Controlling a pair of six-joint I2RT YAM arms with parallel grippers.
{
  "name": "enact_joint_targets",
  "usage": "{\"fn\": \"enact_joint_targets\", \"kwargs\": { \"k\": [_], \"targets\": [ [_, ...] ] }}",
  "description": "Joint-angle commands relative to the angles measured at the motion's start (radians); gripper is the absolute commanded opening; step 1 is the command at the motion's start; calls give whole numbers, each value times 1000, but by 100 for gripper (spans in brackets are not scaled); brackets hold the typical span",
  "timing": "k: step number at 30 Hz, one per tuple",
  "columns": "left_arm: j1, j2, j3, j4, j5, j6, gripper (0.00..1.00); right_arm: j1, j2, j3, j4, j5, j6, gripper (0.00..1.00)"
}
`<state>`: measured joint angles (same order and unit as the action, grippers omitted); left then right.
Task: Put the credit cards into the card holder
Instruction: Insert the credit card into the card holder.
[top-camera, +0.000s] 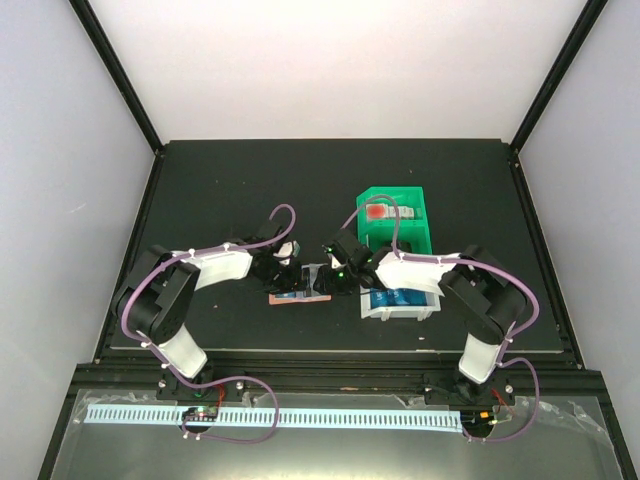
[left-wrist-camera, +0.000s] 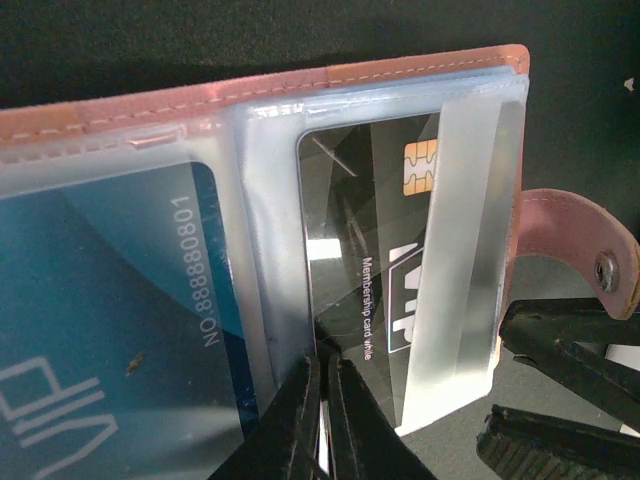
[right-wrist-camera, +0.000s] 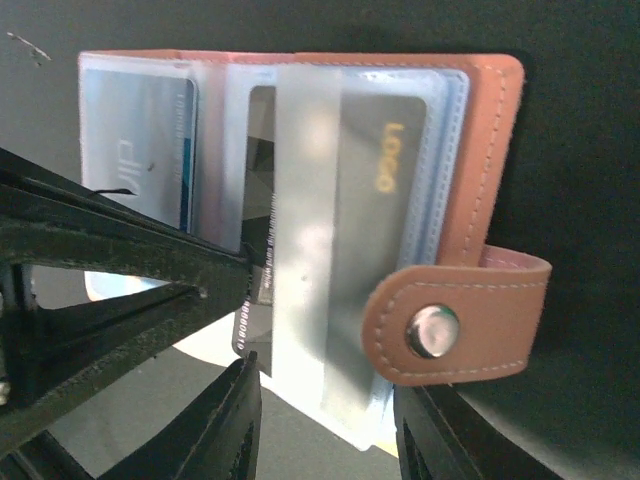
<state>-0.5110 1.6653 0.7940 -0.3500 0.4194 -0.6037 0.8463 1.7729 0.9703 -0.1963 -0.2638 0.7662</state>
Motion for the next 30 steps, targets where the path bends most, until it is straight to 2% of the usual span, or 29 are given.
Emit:
{"fn": "enact_joint_targets", "kwargs": {
  "k": [1,6,13,30],
  "targets": [
    [-20,100,-41,-38,-145,19,4,3,7,28,-26,46,8,38],
    [-21,100,-39,-37,-143,19,3,3,14,27,-17,28,3,38],
    [-22,97,-38,-32,-138,19,4,2,14,24,8,-5,-6,31],
    [-28,95,-40,-29,-137,18,3,2,-32,6,57,-62,10,26]
  ]
}}
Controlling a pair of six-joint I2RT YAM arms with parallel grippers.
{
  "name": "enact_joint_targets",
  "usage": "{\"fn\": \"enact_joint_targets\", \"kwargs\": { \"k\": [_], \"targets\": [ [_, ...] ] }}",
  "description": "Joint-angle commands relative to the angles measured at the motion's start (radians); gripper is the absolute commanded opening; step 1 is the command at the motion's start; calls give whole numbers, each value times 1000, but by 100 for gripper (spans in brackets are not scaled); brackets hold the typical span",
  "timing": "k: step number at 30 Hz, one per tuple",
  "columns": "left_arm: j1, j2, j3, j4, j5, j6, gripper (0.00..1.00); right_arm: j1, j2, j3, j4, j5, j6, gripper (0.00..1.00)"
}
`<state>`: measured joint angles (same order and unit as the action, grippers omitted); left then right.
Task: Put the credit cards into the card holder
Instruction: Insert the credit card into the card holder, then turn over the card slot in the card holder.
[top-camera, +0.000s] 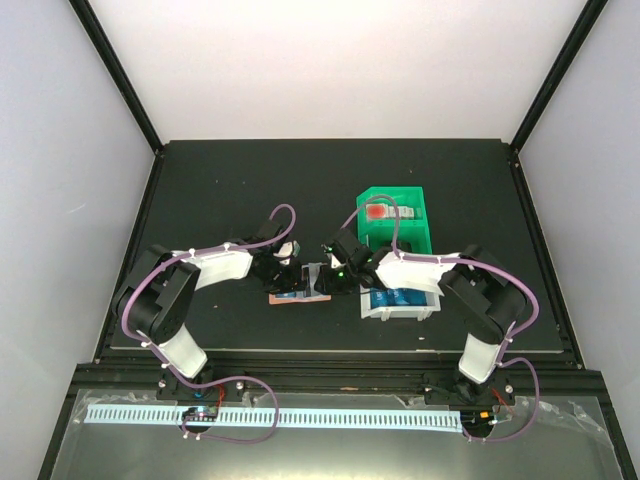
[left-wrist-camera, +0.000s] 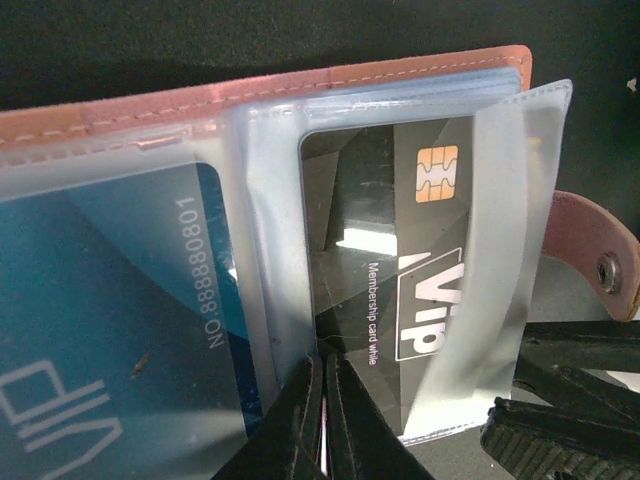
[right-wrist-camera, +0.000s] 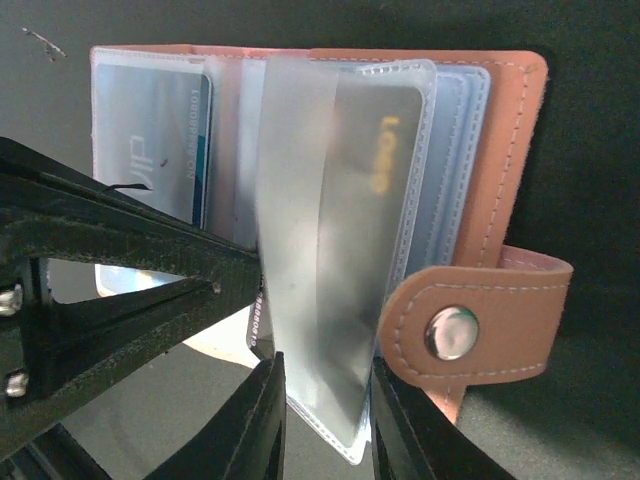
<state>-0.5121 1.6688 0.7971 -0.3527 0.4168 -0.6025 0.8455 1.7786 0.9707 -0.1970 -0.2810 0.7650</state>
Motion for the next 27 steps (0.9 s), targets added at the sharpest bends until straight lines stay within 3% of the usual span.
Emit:
{"fn": "enact_joint_targets", "kwargs": {
  "k": [1,16,27],
  "targets": [
    [-27,91,-44,-26,-135,16,3,4,-41,2,66,-50,16,26],
    [-28,61,-60,-15,-138,4,3,2,13,-78,255,-222,270,31],
    [-29,-38,-69,-5,-137,9,8,2,23,-31,279,-62,156,32]
  ]
}}
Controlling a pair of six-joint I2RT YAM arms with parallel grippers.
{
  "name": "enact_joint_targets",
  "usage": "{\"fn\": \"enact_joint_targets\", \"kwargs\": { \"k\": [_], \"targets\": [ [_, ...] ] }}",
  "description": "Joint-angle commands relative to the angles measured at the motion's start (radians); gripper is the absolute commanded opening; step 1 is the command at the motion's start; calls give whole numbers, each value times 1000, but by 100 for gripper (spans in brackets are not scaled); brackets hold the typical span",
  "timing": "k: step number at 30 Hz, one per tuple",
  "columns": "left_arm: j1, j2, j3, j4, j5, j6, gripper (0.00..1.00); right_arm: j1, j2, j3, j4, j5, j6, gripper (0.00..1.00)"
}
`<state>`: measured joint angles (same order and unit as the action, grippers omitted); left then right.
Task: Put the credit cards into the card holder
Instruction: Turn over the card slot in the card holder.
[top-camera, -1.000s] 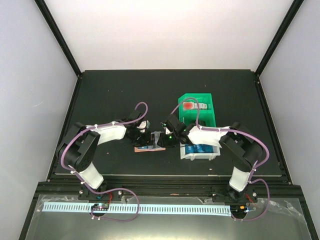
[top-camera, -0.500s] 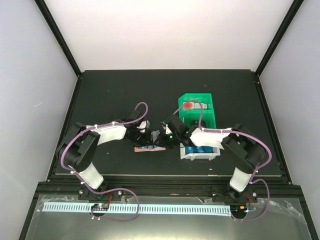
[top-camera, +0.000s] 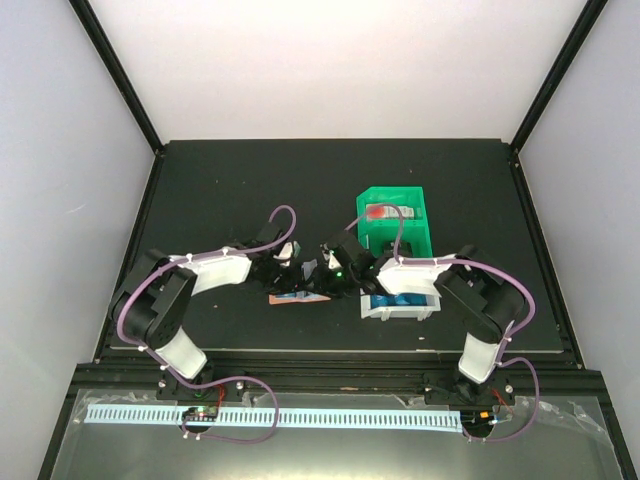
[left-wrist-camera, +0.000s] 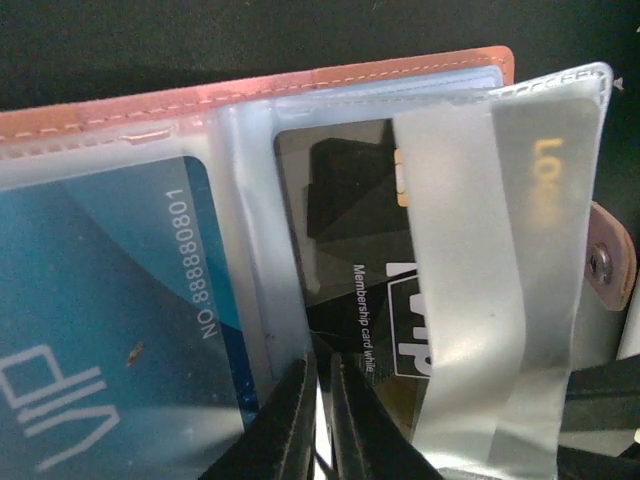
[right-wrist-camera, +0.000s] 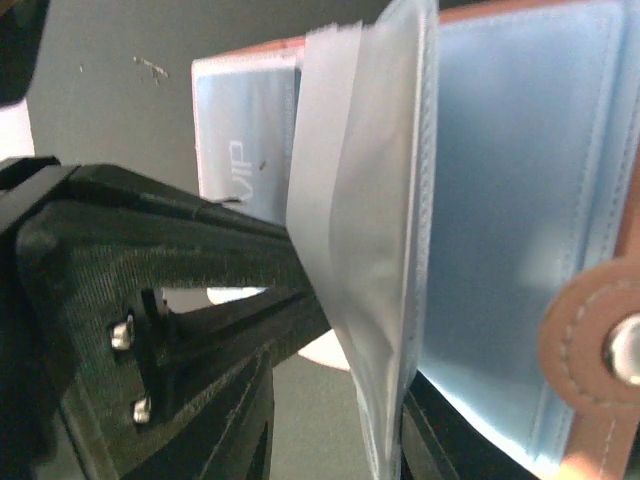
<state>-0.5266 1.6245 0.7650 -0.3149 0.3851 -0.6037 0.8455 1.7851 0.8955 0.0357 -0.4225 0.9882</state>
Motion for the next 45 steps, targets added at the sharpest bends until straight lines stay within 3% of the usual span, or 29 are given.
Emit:
{"fn": "enact_joint_targets", "kwargs": {
  "k": [1,4,8,13,30,36,41,45],
  "targets": [
    [-15,-10,-35,-47,-107,10,10,3,26,56,39,84,-80,32],
    [-13,-64,-22,-79,-133,8,20,3,35,71,38,92,-100,32],
    [-14,-157,-8,-137,-220,-15,27,3,30,72,50,85,-108,32],
    [-14,-247,12,-224,-382,-48,28,3,27,70,89,21,-121,34],
    [-6,-600,-3,-281,-600,-132,35,57,149,230,36,-128,-203,41],
    [-4,-714,-57,-218,-588,-119,38,47,101,258,-37,-82,-254,42],
    [-4,-774,-77,-143,-504,-68,54,-25,-68,222,-128,14,-312,42],
    [-2,-771,-78,-73,-392,2,70,-146,-214,218,-293,179,-408,47]
  ]
}}
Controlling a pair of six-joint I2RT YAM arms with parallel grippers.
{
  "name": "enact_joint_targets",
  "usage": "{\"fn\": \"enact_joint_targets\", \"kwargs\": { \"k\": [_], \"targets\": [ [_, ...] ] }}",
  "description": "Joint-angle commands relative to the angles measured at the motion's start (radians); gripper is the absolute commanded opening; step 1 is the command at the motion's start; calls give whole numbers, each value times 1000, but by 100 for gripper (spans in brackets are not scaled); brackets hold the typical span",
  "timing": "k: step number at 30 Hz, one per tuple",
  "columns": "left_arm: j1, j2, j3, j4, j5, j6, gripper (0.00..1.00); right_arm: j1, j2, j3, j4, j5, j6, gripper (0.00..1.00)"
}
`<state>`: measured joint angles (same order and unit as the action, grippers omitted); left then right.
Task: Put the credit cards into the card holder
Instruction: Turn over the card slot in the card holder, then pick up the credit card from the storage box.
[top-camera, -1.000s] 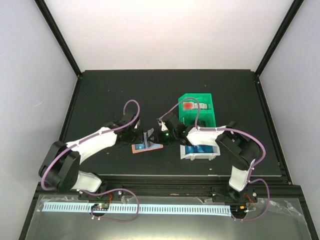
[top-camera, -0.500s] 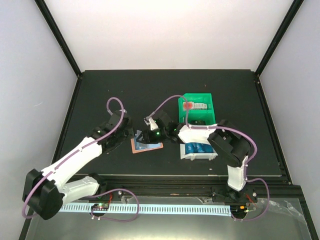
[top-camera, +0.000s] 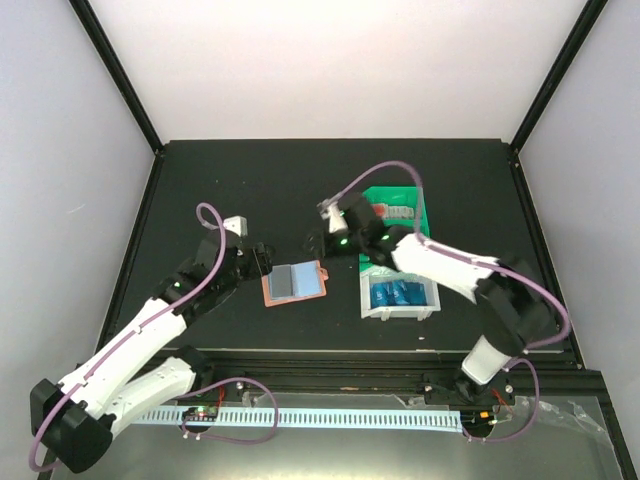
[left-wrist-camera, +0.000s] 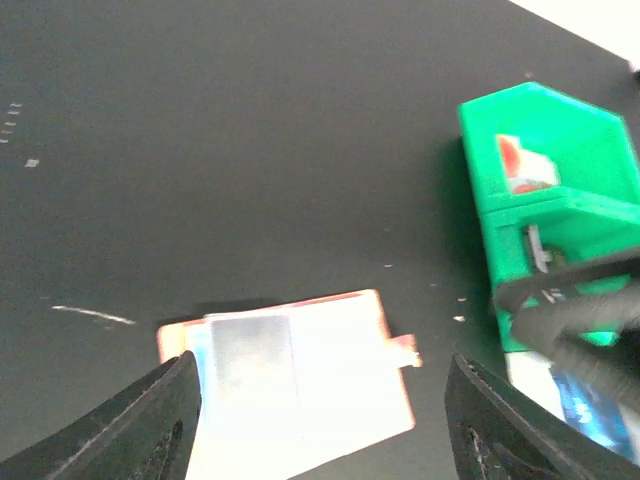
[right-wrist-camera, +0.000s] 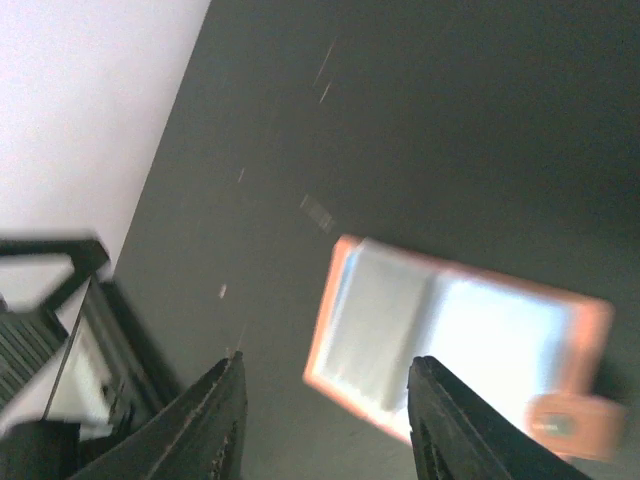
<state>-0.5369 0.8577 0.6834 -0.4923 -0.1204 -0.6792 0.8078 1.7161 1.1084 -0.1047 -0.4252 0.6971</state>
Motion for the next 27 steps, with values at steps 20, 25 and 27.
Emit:
{"fn": "enact_joint_targets", "kwargs": {
  "k": [20,25,27],
  "targets": [
    [20,552,257,293,549,197,99,-399,-108,91,-498,217,-304,63],
    [20,617,247,322,560,172,98,-314,-12,107,-519,303,-290,66],
    [20,621,234,318,552,165,99,-291,22,121,-521,325,-265,67]
  ]
}}
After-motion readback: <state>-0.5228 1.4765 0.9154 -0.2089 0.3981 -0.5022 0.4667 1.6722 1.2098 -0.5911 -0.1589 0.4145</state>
